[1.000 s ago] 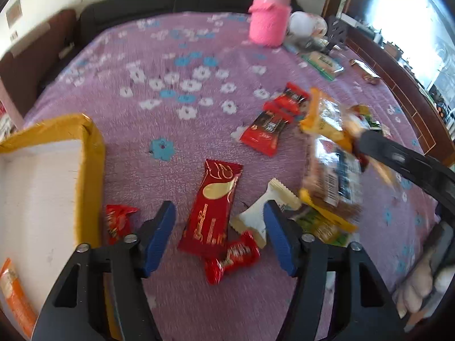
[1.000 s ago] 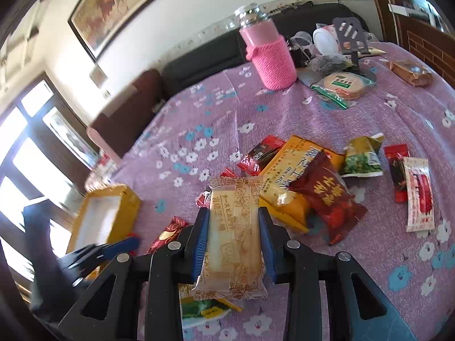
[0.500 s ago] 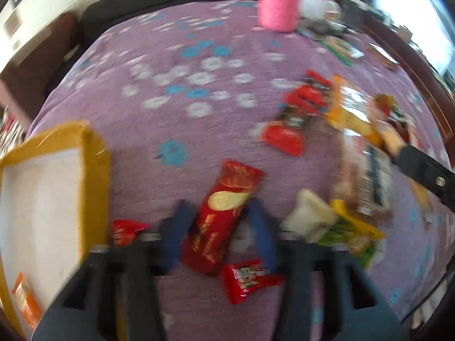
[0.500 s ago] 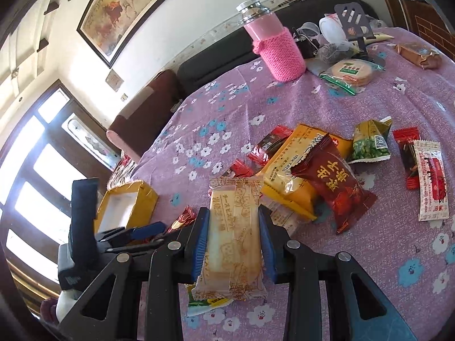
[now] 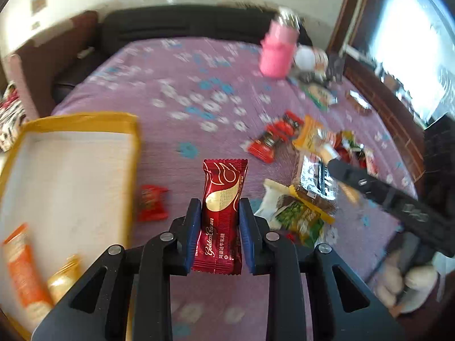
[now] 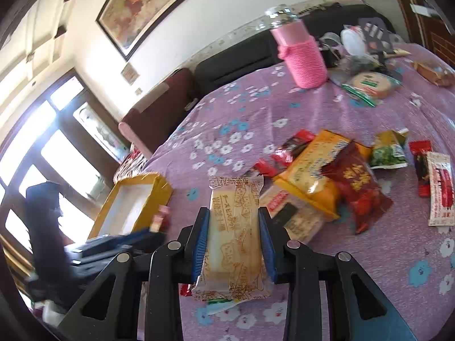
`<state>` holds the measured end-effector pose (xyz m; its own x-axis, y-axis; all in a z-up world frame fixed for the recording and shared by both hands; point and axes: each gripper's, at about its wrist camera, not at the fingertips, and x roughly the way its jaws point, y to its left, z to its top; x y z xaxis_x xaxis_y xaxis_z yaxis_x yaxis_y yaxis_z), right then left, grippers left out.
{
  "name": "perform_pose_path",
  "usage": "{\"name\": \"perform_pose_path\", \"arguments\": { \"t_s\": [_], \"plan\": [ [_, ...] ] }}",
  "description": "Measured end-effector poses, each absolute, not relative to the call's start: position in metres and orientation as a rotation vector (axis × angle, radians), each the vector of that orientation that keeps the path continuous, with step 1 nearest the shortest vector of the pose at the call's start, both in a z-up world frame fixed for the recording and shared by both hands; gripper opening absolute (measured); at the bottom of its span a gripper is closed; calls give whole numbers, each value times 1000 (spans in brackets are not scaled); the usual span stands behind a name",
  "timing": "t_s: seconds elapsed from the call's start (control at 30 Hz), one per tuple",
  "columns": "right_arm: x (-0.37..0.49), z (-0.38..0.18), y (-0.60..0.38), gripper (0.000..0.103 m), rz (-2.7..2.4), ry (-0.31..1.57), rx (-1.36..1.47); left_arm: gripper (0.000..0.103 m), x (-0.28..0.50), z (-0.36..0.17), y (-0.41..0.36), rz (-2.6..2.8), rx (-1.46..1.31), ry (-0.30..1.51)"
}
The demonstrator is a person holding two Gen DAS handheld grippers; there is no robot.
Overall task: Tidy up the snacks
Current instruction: 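Carry the pastry pack and chocolate bar into the tray and open both tools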
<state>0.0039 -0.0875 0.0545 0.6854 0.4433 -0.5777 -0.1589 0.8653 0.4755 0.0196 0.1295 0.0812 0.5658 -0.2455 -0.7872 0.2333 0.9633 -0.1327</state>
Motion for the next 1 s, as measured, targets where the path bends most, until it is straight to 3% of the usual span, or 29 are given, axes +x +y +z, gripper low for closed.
{"name": "perform_pose_path", "arguments": {
  "t_s": [0.2, 0.53, 1.0],
  "plan": [
    [-10, 67, -41, 34, 363, 741, 284, 24, -12, 105, 203, -137, -44, 842],
    [-22, 93, 105, 34, 573, 805, 98, 24, -15, 78, 290, 25, -139, 844],
    [30, 34, 197, 37, 549, 987, 23, 25, 0, 59, 323, 119, -185, 862]
  ]
}}
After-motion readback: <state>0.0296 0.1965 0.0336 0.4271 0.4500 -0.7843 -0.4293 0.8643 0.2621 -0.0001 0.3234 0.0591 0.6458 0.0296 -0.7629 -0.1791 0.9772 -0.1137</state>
